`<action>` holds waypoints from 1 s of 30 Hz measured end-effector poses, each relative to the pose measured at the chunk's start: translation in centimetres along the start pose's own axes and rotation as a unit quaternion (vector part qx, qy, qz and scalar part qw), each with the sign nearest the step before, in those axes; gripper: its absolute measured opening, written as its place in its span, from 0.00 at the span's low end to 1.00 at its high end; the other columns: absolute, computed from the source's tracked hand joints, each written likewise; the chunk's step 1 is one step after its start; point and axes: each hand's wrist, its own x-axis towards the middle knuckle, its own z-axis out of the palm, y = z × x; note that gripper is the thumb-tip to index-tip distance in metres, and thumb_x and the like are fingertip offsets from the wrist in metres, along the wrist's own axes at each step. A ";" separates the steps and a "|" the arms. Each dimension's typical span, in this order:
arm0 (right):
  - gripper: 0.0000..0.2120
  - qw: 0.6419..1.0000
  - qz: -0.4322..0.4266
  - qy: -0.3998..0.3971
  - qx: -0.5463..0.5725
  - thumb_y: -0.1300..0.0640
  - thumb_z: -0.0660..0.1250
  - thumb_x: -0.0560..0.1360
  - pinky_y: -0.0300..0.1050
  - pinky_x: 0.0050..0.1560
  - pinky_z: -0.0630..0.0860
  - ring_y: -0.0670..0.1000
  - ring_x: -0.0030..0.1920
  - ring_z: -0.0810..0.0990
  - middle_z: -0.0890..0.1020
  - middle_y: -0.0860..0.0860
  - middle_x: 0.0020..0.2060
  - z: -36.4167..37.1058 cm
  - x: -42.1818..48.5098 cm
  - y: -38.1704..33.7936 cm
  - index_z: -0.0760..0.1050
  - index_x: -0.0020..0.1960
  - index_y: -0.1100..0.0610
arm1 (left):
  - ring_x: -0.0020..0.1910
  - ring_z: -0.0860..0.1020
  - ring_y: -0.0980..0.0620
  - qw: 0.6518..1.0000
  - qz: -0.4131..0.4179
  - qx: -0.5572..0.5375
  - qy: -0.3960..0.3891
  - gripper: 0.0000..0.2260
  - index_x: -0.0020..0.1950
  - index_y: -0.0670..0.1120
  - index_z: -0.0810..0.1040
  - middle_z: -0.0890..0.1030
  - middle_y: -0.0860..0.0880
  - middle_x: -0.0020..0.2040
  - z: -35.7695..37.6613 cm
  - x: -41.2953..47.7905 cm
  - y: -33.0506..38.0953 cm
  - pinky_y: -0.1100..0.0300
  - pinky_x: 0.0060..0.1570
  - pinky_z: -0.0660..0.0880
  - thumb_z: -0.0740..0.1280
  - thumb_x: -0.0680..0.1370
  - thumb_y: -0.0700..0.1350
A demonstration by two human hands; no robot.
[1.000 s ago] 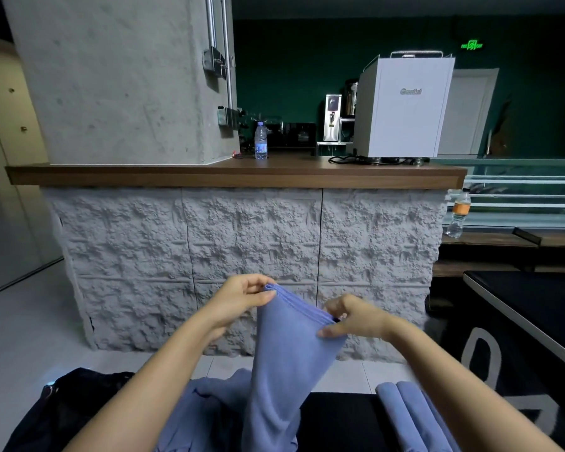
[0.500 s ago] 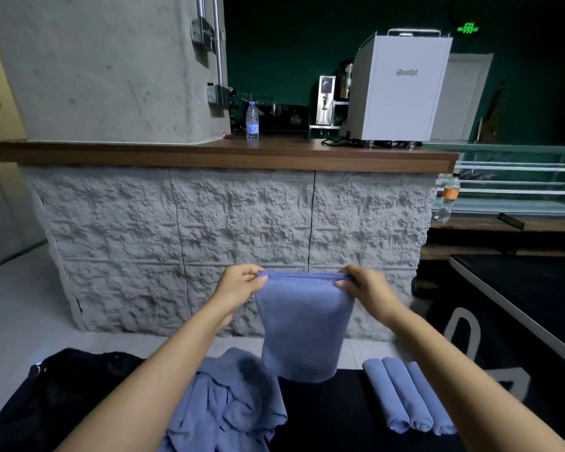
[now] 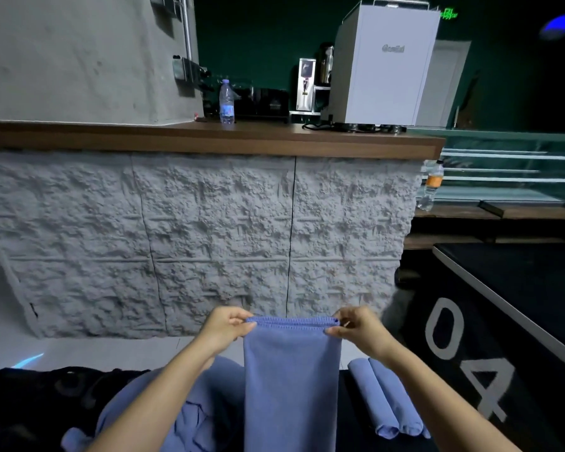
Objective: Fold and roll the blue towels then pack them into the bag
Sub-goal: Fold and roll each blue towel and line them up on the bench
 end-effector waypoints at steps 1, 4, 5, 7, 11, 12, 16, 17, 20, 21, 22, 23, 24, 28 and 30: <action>0.12 1.000 0.001 0.015 -0.016 0.63 0.74 0.70 0.41 0.33 0.63 0.40 0.25 0.65 0.70 0.45 0.24 0.0 0.9 0.2 0.72 0.34 0.57 | 0.34 0.74 0.55 1.000 0.002 -0.003 0.004 0.06 0.41 0.44 0.79 0.79 0.50 0.32 0.3 0.9 0.0 0.68 0.33 0.71 0.70 0.73 0.34; 0.15 0.997 -0.016 0.076 -0.027 0.62 0.73 0.71 0.34 0.26 0.61 0.40 0.22 0.66 0.69 0.45 0.22 -1.1 3.6 0.0 0.70 0.32 0.54 | 0.37 0.76 0.53 0.999 0.040 -0.006 0.028 0.04 0.45 0.41 0.79 0.79 0.45 0.38 1.0 4.0 1.0 0.66 0.37 0.74 0.70 0.73 0.33; 0.15 0.994 -0.029 0.100 -0.034 0.61 0.73 0.71 0.33 0.26 0.61 0.40 0.23 0.67 0.70 0.46 0.23 -1.5 4.4 -0.3 0.70 0.31 0.52 | 0.37 0.76 0.54 0.998 0.061 -0.003 0.034 0.05 0.46 0.41 0.80 0.80 0.45 0.39 1.1 5.0 1.4 0.65 0.37 0.73 0.70 0.73 0.33; 0.14 0.987 -0.049 0.142 -0.049 0.59 0.74 0.70 0.34 0.29 0.64 0.42 0.27 0.69 0.74 0.45 0.26 -2.1 5.7 -0.2 0.72 0.33 0.47 | 0.32 0.75 0.58 0.995 0.094 -0.002 0.042 0.05 0.46 0.41 0.81 0.80 0.48 0.36 1.5 6.6 1.7 0.67 0.34 0.72 0.70 0.73 0.33; 0.14 0.981 -0.028 0.165 -0.100 0.58 0.75 0.69 0.40 0.34 0.68 0.47 0.32 0.72 0.78 0.46 0.32 -0.4 5.6 3.8 0.73 0.35 0.44 | 0.28 0.75 0.67 0.993 0.107 0.028 0.030 0.09 0.43 0.44 0.81 0.80 0.58 0.31 3.4 8.1 -2.0 0.74 0.34 0.71 0.71 0.70 0.30; 0.12 0.980 -0.016 0.154 -0.124 0.57 0.75 0.69 0.42 0.36 0.69 0.48 0.34 0.73 0.78 0.46 0.34 0.7 5.1 5.7 0.74 0.36 0.45 | 0.29 0.75 0.67 0.994 0.100 0.051 0.016 0.11 0.41 0.46 0.80 0.80 0.61 0.29 4.2 8.1 -4.0 0.74 0.35 0.70 0.71 0.70 0.30; 0.06 0.964 0.022 0.033 -0.262 0.51 0.68 0.71 0.42 0.34 0.65 0.50 0.41 0.72 0.76 0.46 0.36 5.9 2.1 12.9 0.75 0.37 0.51 | 0.33 0.75 0.70 0.984 0.049 0.164 -0.051 0.17 0.34 0.55 0.81 0.78 0.68 0.30 7.7 6.5 -14.3 0.75 0.36 0.68 0.72 0.69 0.32; 0.06 0.957 0.035 -0.001 -0.288 0.50 0.66 0.72 0.40 0.33 0.63 0.49 0.42 0.71 0.74 0.45 0.36 7.3 1.2 14.4 0.76 0.38 0.51 | 0.33 0.75 0.69 0.979 0.034 0.185 -0.076 0.18 0.33 0.57 0.79 0.79 0.64 0.30 8.6 5.7 -16.6 0.74 0.37 0.68 0.72 0.70 0.32; 0.07 0.937 0.067 -0.091 -0.331 0.47 0.66 0.75 0.42 0.42 0.68 0.47 0.54 0.71 0.76 0.43 0.44 10.5 -0.9 18.3 0.79 0.50 0.47 | 0.34 0.75 0.66 0.960 0.000 0.240 -0.143 0.12 0.38 0.54 0.79 0.76 0.60 0.31 10.7 3.3 -21.2 0.65 0.41 0.73 0.70 0.73 0.36; 0.09 0.931 0.069 -0.110 -0.342 0.46 0.65 0.75 0.42 0.45 0.69 0.46 0.57 0.71 0.78 0.42 0.49 11.3 -1.4 19.4 0.79 0.52 0.46 | 0.35 0.75 0.65 0.954 -0.008 0.254 -0.158 0.07 0.40 0.50 0.80 0.77 0.60 0.32 11.3 2.9 -22.0 0.62 0.44 0.74 0.69 0.73 0.37; 0.09 0.926 0.073 -0.124 -0.348 0.46 0.65 0.75 0.41 0.45 0.69 0.46 0.59 0.70 0.78 0.42 0.52 11.8 -1.6 20.4 0.78 0.54 0.45 | 0.37 0.76 0.63 0.947 -0.011 0.272 -0.173 0.04 0.42 0.47 0.81 0.79 0.58 0.35 11.7 2.8 -22.7 0.60 0.46 0.75 0.68 0.74 0.39; 0.10 0.926 0.078 -0.128 -0.348 0.46 0.65 0.75 0.41 0.44 0.68 0.46 0.59 0.70 0.78 0.42 0.53 12.1 -1.7 21.0 0.78 0.54 0.45 | 0.40 0.78 0.59 0.938 -0.012 0.294 -0.183 0.03 0.44 0.46 0.81 0.81 0.55 0.39 12.1 2.9 -23.0 0.59 0.48 0.75 0.67 0.74 0.40; 0.10 0.927 0.085 -0.129 -0.342 0.46 0.65 0.75 0.41 0.44 0.67 0.46 0.58 0.70 0.78 0.42 0.53 12.3 -1.7 21.6 0.78 0.54 0.45 | 0.44 0.79 0.54 0.931 -0.015 0.311 -0.190 0.03 0.44 0.46 0.81 0.82 0.52 0.42 12.4 3.1 -23.1 0.58 0.49 0.75 0.67 0.75 0.41; 0.09 0.941 0.122 -0.118 -0.292 0.49 0.66 0.74 0.44 0.43 0.69 0.48 0.56 0.72 0.79 0.46 0.45 12.9 -1.6 22.9 0.78 0.53 0.49 | 0.44 0.77 0.51 0.927 -0.040 0.326 -0.181 0.05 0.42 0.49 0.75 0.78 0.51 0.42 12.9 4.0 -23.8 0.62 0.40 0.70 0.64 0.76 0.41; 0.08 0.955 0.161 -0.097 -0.231 0.50 0.70 0.72 0.46 0.41 0.70 0.50 0.49 0.76 0.77 0.46 0.40 12.9 -1.6 23.6 0.77 0.49 0.51 | 0.46 0.78 0.50 0.926 -0.055 0.329 -0.178 0.06 0.41 0.50 0.73 0.79 0.49 0.44 13.1 4.3 -24.1 0.63 0.39 0.69 0.64 0.77 0.42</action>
